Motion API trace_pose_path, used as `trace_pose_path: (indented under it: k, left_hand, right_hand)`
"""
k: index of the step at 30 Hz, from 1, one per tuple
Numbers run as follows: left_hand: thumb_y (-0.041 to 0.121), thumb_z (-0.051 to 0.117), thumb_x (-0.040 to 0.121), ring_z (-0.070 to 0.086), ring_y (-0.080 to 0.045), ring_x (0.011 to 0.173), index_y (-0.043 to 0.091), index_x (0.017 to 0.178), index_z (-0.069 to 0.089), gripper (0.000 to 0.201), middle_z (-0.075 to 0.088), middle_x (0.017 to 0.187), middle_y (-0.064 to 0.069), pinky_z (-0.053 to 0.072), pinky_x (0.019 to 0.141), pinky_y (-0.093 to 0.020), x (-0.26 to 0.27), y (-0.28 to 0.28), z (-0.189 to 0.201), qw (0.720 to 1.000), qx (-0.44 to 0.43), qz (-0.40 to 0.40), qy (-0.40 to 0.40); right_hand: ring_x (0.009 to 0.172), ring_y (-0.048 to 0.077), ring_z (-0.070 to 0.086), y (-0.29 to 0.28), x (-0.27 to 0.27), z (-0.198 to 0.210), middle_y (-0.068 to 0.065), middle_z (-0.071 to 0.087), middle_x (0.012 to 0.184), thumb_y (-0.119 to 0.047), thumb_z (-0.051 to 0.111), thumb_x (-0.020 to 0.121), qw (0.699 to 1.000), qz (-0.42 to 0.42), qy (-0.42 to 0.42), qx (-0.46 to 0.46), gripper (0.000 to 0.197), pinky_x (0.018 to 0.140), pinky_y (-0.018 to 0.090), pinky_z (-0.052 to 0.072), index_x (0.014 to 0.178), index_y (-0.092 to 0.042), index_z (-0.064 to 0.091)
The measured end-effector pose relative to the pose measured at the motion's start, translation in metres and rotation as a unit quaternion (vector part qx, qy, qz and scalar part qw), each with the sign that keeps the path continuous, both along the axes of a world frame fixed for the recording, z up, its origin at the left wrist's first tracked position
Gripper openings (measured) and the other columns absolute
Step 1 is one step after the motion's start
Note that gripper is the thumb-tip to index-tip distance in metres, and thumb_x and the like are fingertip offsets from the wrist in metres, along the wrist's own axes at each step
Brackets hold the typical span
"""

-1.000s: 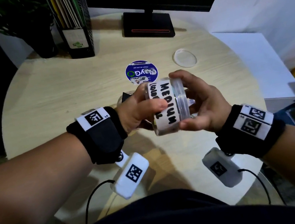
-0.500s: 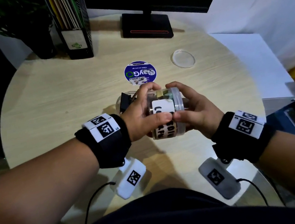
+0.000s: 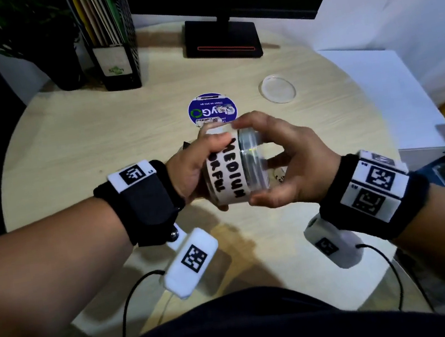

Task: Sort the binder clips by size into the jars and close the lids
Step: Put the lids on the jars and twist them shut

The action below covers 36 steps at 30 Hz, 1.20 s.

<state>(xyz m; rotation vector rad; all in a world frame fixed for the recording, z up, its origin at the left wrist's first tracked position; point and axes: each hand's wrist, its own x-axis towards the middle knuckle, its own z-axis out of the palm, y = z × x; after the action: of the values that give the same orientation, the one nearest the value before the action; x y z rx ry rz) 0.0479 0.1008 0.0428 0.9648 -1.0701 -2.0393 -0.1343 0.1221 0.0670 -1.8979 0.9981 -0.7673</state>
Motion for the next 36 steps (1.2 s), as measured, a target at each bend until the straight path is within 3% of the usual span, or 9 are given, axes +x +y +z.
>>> trace_pose_path:
  k: [4,9,14,18,20,25,29,32,36]
  left_hand:
    - [0.055,0.057,0.058,0.062,-0.034,0.061,0.014,0.122,0.056,0.075,0.054,0.105,-0.030,0.049,0.042,-0.031,0.006,-0.003,-0.012,0.995,0.081,-0.059,-0.003]
    - [0.044,0.050,0.075,0.059,-0.028,0.057,0.022,0.116,0.057,0.047,0.054,0.090,-0.013,0.047,0.041,-0.027,0.006,0.000,-0.013,0.979,0.171,-0.072,0.083]
    - [0.055,0.050,0.068,0.062,-0.030,0.054,0.021,0.108,0.064,0.055,0.062,0.085,-0.017,0.048,0.042,-0.030,0.004,-0.002,-0.010,0.988,0.114,-0.092,-0.057]
    - [0.055,0.054,0.065,0.065,-0.030,0.057,0.018,0.113,0.060,0.061,0.064,0.087,-0.018,0.050,0.044,-0.033,-0.004,0.000,-0.009,0.992,0.062,-0.052,-0.096]
    - [0.054,0.059,0.059,0.065,-0.031,0.065,0.019,0.120,0.053,0.070,0.063,0.095,-0.022,0.050,0.047,-0.031,-0.009,0.001,-0.012,0.993,0.027,-0.038,-0.111]
    - [0.044,0.060,0.046,0.057,-0.021,0.077,0.023,0.101,0.046,0.061,0.055,0.091,-0.009,0.047,0.068,-0.029,-0.019,0.004,-0.016,0.998,-0.011,0.024,-0.062]
    - [0.052,0.059,0.057,0.061,-0.029,0.063,0.019,0.110,0.057,0.063,0.061,0.088,-0.016,0.049,0.045,-0.028,-0.013,0.008,-0.016,0.996,0.033,-0.011,-0.084]
    - [0.054,0.052,0.067,0.061,-0.029,0.050,0.019,0.102,0.066,0.052,0.064,0.075,-0.014,0.048,0.039,-0.029,-0.004,0.009,-0.016,0.990,0.117,-0.044,-0.057]
    - [0.053,0.051,0.072,0.061,-0.027,0.048,0.023,0.094,0.067,0.041,0.065,0.070,-0.010,0.048,0.038,-0.029,0.000,0.010,-0.013,0.989,0.128,-0.067,-0.030]
  right_hand:
    - [0.122,0.025,0.046,-0.004,-0.003,-0.005,-0.008,0.046,0.124,-0.036,0.083,0.057,0.987,0.052,0.077,-0.128,0.083,0.085,0.036,0.054,0.127,-0.021,0.042]
    - [0.117,0.043,0.048,-0.003,-0.004,-0.021,0.030,0.038,0.130,-0.040,0.085,0.055,0.942,0.112,0.187,-0.255,0.083,0.086,0.048,0.050,0.125,-0.027,0.042]
    - [0.127,0.043,0.038,-0.002,-0.011,-0.038,0.029,0.029,0.137,-0.038,0.084,0.060,0.943,0.108,0.162,-0.270,0.081,0.088,0.050,0.049,0.128,-0.030,0.040]
    - [0.140,0.024,0.025,0.002,-0.015,-0.039,0.021,0.011,0.151,-0.068,0.065,0.064,0.977,0.059,0.104,-0.174,0.094,0.107,0.039,0.038,0.141,-0.045,0.017]
    - [0.134,0.019,0.037,0.005,-0.015,-0.037,0.009,0.023,0.149,-0.076,0.059,0.063,0.998,-0.001,0.040,-0.038,0.093,0.100,0.041,0.044,0.140,-0.054,0.011]
    - [0.088,0.009,0.064,0.012,-0.016,-0.032,-0.001,0.056,0.122,-0.045,0.080,0.049,0.983,-0.062,-0.082,0.152,0.078,0.073,0.028,0.054,0.117,-0.054,0.045]
    - [0.113,0.009,0.054,0.015,-0.015,-0.024,-0.008,0.051,0.122,-0.036,0.081,0.052,0.999,-0.029,0.010,-0.022,0.079,0.080,0.024,0.053,0.121,-0.048,0.046]
    - [0.123,0.027,0.049,0.011,-0.017,-0.022,0.014,0.043,0.133,-0.039,0.081,0.057,0.964,0.058,0.142,-0.217,0.080,0.091,0.036,0.050,0.127,-0.030,0.042]
    - [0.121,0.036,0.049,0.006,-0.015,-0.025,0.025,0.043,0.133,-0.039,0.080,0.060,0.939,0.098,0.171,-0.282,0.078,0.092,0.044,0.048,0.126,-0.023,0.043]
